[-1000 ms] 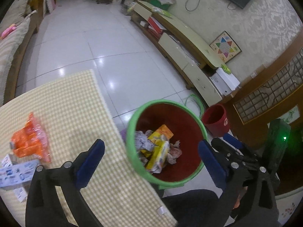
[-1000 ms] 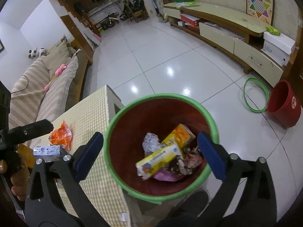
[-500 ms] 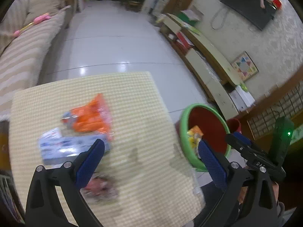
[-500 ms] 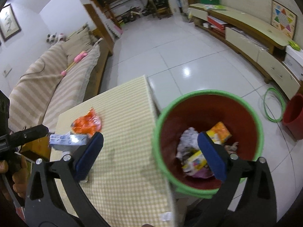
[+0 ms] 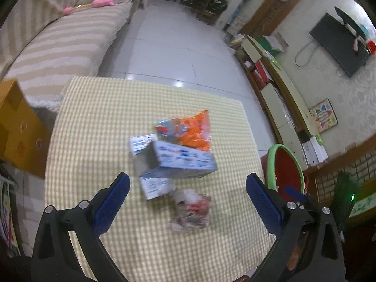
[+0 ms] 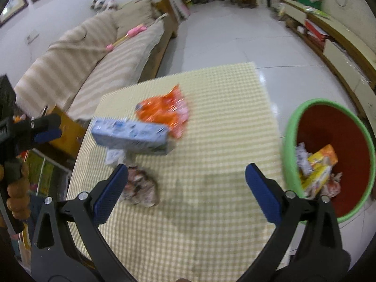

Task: Collect trash
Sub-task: 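Move both tools back over the table toward the remaining trash, then grasp the white toothpaste box with the left tool while the right tool grasps the crumpled newspaper, then carry the toothpaste box and newspaper over the bin and open both tools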

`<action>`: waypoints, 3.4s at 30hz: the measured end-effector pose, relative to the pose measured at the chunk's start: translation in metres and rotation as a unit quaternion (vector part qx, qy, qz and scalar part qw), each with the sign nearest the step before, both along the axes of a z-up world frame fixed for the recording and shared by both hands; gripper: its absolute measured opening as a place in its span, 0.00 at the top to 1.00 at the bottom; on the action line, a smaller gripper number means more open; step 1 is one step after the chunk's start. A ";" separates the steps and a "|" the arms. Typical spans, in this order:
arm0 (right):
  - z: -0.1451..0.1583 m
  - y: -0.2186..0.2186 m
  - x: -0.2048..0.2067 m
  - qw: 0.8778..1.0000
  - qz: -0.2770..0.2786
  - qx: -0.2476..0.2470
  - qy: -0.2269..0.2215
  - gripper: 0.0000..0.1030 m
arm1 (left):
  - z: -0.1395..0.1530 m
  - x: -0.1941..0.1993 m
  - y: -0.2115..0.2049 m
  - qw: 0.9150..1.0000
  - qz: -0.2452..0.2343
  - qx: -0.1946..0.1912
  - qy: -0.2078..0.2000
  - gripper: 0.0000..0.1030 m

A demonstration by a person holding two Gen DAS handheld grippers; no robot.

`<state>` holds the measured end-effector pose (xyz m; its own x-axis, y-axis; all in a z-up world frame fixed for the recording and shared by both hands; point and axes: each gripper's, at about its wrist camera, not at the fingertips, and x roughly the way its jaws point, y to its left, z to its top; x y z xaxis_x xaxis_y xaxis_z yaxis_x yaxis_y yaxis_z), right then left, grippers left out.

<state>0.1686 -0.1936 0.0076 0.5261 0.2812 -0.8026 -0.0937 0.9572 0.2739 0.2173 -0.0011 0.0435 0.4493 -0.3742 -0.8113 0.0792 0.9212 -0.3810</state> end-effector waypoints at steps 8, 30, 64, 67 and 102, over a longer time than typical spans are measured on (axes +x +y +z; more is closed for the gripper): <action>-0.015 0.044 0.000 0.998 0.047 -0.023 0.018 0.05 | -0.030 0.002 0.028 0.999 0.022 -0.033 0.026 0.08; -0.082 0.106 0.033 0.991 0.102 -0.029 0.080 0.05 | -0.100 0.049 0.023 0.991 0.048 -0.084 0.091 0.08; -0.099 0.086 0.033 0.990 0.117 -0.012 0.083 0.47 | -0.101 0.076 -0.016 0.990 0.031 -0.125 0.055 0.49; -0.093 0.080 0.029 0.990 0.114 -0.012 0.080 0.51 | -0.092 0.075 -0.016 0.991 0.025 -0.121 0.044 0.51; 0.024 -0.097 -0.046 0.998 -0.041 0.001 -0.041 0.51 | 0.014 0.018 -0.124 0.994 -0.081 -0.056 -0.045 0.52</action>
